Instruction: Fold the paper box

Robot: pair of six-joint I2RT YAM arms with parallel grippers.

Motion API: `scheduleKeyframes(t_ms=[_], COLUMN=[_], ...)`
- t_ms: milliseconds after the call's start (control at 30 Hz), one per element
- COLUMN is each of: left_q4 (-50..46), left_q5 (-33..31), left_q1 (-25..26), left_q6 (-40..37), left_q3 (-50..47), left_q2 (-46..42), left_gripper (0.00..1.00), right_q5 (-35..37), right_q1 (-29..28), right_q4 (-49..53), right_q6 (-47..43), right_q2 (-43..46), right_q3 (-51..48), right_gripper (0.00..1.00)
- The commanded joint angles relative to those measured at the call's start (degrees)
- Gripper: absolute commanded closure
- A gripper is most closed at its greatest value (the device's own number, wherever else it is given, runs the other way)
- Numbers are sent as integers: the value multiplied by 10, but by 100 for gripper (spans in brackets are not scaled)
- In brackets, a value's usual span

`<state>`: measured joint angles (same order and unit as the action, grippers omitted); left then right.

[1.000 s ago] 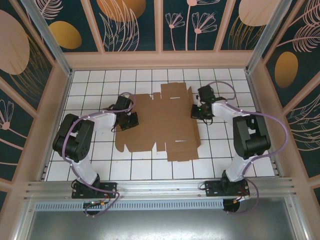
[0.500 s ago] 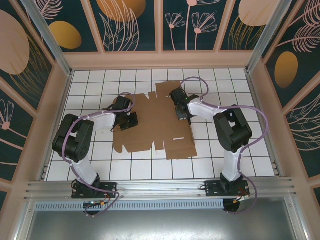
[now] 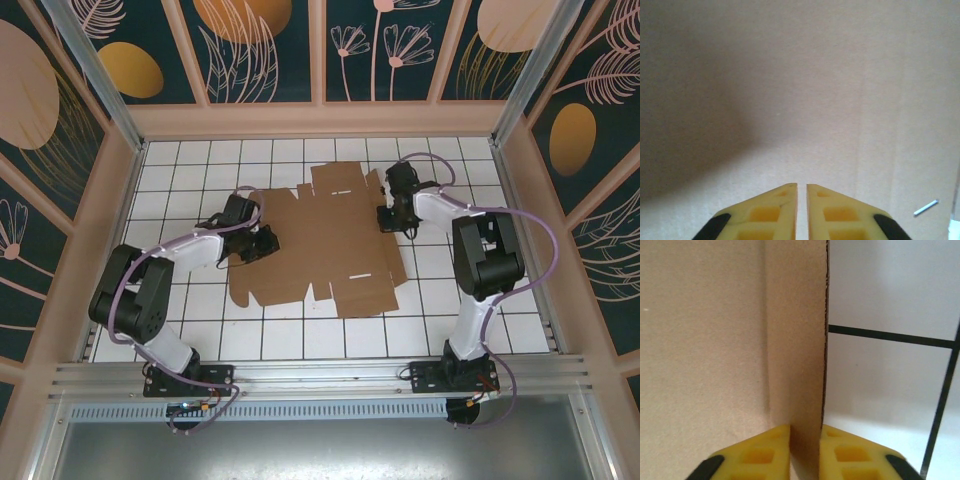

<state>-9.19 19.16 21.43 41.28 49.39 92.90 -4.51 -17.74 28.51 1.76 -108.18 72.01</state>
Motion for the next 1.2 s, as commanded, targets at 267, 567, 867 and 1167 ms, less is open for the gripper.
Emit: scheduleKeyframes(t_ms=[267,567,867,1167], left_q4=[-44,-3,17,71], left_q5=[-20,-11,6,24], left_q1=[2,-41,-44,-44], left_q6=[-16,-6,4,37], left_q3=[50,91,114,33], left_q2=[-38,38,132,115], left_gripper=[70,68,68,70], right_q5=[-57,-178,-237,-229], right_q1=[5,99,111,122], right_q4=[8,-109,-274,-442], right_q6=[-40,87,249,451], right_q2=[-25,74,238,446], right_q3=[53,-97,-306,-548], right_gripper=[60,41,38,29])
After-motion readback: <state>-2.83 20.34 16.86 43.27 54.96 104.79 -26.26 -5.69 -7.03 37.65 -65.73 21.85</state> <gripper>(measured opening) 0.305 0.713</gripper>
